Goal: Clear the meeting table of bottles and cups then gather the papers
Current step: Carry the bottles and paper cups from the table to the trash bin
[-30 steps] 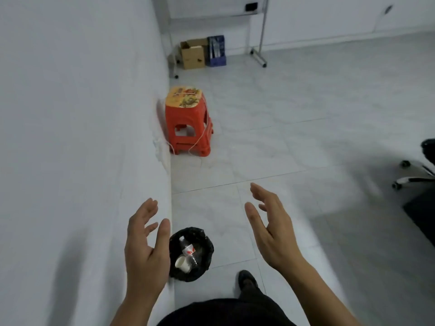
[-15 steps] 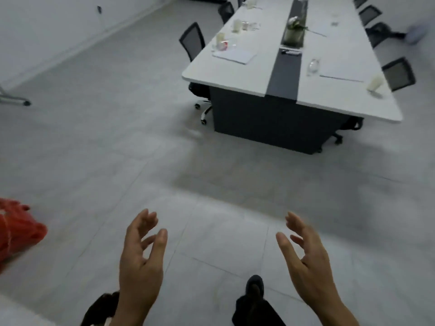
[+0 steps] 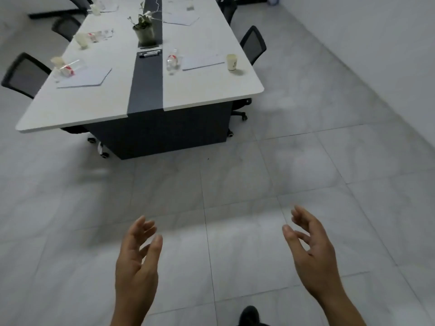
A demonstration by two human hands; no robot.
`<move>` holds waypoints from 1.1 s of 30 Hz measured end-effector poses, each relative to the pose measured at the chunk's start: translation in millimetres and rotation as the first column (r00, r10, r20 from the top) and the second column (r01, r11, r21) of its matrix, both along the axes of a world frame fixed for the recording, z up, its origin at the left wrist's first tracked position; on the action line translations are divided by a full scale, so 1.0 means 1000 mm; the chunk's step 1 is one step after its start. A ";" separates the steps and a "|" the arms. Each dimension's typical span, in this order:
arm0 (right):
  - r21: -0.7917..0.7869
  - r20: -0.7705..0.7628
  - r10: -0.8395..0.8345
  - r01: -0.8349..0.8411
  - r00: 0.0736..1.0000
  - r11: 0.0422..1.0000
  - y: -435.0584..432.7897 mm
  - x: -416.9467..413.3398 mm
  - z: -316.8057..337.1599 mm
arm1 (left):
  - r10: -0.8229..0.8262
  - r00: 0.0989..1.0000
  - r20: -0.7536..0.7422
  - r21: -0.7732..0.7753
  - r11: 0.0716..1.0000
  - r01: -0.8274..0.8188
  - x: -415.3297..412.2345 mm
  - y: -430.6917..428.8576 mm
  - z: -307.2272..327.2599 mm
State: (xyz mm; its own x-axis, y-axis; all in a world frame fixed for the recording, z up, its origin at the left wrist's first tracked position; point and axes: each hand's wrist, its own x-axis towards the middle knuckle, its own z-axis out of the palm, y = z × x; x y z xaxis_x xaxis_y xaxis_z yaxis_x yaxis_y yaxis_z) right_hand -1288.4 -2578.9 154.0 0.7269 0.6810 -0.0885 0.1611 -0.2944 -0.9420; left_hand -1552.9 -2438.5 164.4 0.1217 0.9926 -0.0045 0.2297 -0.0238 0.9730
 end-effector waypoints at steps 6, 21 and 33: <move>-0.004 -0.025 0.003 -0.003 1.000 1.000 0.064 0.118 0.002 | -0.017 0.999 0.042 -0.008 1.000 0.017 0.119 0.061 -0.002; 0.006 0.048 -0.171 0.171 0.984 0.985 0.281 0.442 0.017 | -0.286 0.957 0.044 0.027 0.958 0.285 0.502 0.356 0.019; -0.063 -0.057 0.074 -0.077 0.996 0.995 0.444 0.702 -0.034 | -0.068 0.996 -0.064 -0.030 0.997 0.066 0.721 0.444 -0.020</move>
State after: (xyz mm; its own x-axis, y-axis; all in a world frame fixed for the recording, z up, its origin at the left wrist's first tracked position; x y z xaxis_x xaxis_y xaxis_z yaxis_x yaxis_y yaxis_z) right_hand -586.2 -2134.4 119.7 0.6664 0.7253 -0.1726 0.1339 -0.3442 -0.9293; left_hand -832.3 -1994.3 144.0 0.1867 0.9815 -0.0416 0.2915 -0.0149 0.9565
